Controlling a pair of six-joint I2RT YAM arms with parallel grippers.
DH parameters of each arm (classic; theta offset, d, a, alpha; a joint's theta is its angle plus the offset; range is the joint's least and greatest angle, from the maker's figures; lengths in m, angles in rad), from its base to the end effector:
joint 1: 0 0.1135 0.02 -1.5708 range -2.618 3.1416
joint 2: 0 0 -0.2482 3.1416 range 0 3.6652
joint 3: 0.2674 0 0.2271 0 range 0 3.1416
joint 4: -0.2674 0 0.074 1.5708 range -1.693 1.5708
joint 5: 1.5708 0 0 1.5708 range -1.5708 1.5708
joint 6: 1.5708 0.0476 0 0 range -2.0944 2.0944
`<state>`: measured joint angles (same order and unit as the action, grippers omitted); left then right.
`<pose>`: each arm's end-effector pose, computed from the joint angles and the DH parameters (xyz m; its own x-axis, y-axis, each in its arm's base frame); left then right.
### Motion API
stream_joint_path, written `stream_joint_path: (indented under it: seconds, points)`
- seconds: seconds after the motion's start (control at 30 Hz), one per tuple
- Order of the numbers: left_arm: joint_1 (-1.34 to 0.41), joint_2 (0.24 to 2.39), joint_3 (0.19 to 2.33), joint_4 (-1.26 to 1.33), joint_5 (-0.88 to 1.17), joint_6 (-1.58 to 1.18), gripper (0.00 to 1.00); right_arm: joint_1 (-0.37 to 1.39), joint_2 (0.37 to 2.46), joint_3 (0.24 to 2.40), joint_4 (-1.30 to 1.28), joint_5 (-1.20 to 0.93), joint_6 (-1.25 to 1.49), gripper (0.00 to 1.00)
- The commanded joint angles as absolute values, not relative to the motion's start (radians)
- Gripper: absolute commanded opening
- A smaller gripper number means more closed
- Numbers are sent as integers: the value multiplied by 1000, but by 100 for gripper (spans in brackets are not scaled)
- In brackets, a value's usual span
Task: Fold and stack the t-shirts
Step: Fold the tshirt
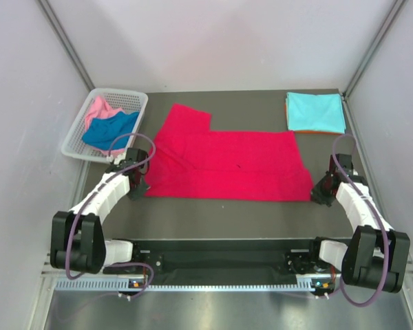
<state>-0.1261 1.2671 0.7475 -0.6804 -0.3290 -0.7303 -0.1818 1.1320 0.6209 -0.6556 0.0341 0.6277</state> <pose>0.2091 -0.0110 0.1827 -0.6908 -0.5488 -0.4708 -0.6147 0.7886 -0.0174 0.1794 -0.0346 0.1716 -0.6181 0.7104 -0.3367 0.6880 0.6960 0.2055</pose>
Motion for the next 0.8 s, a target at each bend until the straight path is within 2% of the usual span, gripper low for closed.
stream_joint_path:
  seconds: [0.0, 0.07, 0.1, 0.2, 0.27, 0.33, 0.4, 0.43, 0.53, 0.6, 0.77]
  points:
    - [-144, 1333, 810, -791, -400, -761, 22, -199, 1163, 646, -666, 21, 601, 6]
    - [-146, 1348, 847, -833, -442, -775, 22, -199, 1180, 660, -683, 6, 594, 12]
    - [-144, 1347, 891, -848, -455, -775, 25, -199, 1181, 666, -684, 3, 589, 18]
    - [-144, 1333, 992, -870, -508, -720, 33, -199, 1180, 705, -706, -35, 569, 27]
    - [-146, 1342, 1043, -836, -471, -683, 34, -199, 1181, 725, -706, -57, 560, 31]
    - [-147, 1354, 1109, -774, -389, -635, 34, -199, 1202, 761, -689, -93, 545, 35]
    - [-150, 1382, 1138, -698, -189, -598, 36, -199, 1230, 810, -641, -130, 523, 36]
    - [-150, 1397, 1146, -666, -131, -588, 45, -201, 1265, 830, -626, -164, 500, 37]
    - [-156, 1471, 1175, -576, 88, -592, 45, -201, 1325, 883, -496, -240, 428, 39]
    - [-163, 1535, 1184, -488, 205, -598, 45, -199, 1364, 923, -390, -285, 390, 46]
    - [-166, 1711, 1239, -382, 325, -612, 44, -201, 1538, 1038, -284, -388, 330, 48]
